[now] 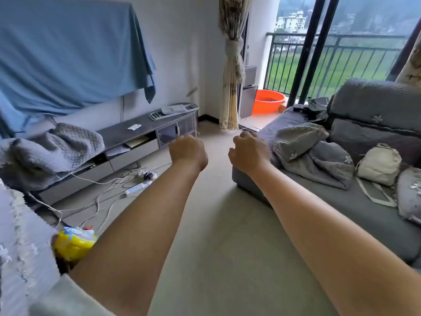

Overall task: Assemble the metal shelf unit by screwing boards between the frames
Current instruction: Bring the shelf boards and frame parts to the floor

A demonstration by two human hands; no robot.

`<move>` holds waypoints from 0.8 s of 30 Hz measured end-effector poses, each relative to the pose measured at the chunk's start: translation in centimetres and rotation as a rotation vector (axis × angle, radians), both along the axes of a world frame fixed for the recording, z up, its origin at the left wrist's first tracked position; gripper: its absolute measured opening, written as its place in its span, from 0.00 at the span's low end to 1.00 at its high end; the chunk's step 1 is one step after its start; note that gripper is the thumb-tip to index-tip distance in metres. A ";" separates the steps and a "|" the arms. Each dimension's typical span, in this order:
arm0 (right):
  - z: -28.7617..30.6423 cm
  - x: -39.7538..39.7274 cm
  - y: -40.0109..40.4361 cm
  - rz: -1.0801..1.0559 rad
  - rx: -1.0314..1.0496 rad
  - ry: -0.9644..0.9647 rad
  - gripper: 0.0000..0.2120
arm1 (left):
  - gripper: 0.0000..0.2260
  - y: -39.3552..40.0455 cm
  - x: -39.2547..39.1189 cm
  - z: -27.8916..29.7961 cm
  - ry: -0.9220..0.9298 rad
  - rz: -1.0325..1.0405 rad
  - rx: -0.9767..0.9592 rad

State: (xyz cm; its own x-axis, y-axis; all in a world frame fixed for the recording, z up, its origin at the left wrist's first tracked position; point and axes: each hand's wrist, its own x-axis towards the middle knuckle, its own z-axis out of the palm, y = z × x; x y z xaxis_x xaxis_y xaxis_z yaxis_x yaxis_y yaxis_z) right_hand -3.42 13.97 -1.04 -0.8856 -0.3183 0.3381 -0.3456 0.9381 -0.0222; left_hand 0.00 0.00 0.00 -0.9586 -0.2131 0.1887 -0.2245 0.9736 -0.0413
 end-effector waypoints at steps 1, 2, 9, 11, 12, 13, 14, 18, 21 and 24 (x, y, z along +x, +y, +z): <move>-0.8 -1.5 -0.2 0.002 0.022 -0.047 0.15 | 0.16 -0.2 -1.1 -0.8 -0.032 0.020 -0.005; -1.7 -3.7 -0.3 0.013 0.013 -0.061 0.15 | 0.16 -0.7 -3.2 -2.0 -0.032 0.039 0.009; -4.6 -20.4 -2.7 0.087 0.010 -0.137 0.15 | 0.16 -3.6 -17.9 -5.1 -0.103 0.138 0.069; -4.9 -24.9 -4.1 0.102 0.018 -0.152 0.14 | 0.16 -4.9 -22.2 -5.3 -0.112 0.156 0.063; -5.1 -27.0 -5.0 0.117 0.013 -0.162 0.14 | 0.16 -5.6 -24.2 -5.2 -0.115 0.158 0.063; -5.3 -29.1 -5.9 0.132 0.015 -0.172 0.14 | 0.16 -6.4 -26.2 -5.3 -0.119 0.165 0.058; -5.5 -31.2 -6.9 0.146 0.024 -0.187 0.13 | 0.16 -7.2 -28.2 -5.4 -0.128 0.169 0.060; -6.4 -39.7 -11.8 0.189 0.037 -0.220 0.14 | 0.15 -11.4 -36.5 -6.3 -0.137 0.193 0.068; -6.8 -46.5 -16.3 0.188 -0.005 -0.225 0.14 | 0.15 -15.4 -43.3 -6.6 -0.100 0.195 0.066; -6.7 -53.7 -21.0 0.189 -0.038 -0.243 0.13 | 0.15 -19.8 -50.4 -6.4 -0.096 0.194 0.077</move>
State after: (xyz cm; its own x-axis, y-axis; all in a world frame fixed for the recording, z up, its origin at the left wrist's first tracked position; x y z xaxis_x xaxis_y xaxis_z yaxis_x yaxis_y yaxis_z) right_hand -57.10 -7.03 -7.75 -0.8683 -0.4763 0.1387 -0.4943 0.8545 -0.1595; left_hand -50.39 -19.75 -6.36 -0.9112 -0.4052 0.0748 -0.4062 0.9138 0.0019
